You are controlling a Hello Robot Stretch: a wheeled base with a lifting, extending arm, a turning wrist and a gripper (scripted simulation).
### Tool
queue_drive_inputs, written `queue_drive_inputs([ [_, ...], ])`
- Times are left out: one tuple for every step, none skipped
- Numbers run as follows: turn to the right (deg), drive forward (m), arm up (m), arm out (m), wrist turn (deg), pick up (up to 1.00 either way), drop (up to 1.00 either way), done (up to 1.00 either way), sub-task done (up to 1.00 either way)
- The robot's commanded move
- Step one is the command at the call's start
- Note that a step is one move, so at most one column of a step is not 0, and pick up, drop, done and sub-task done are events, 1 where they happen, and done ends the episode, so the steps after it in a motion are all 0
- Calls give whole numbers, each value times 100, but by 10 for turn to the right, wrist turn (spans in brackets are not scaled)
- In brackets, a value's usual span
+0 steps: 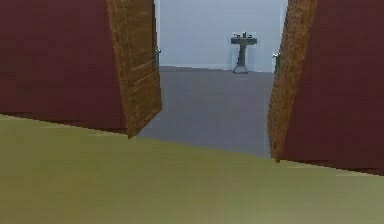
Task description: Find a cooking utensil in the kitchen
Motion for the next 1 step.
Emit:
queue_drive_inputs([
  [60, 0, 0, 0, 0, 0, 0, 0, 0],
])
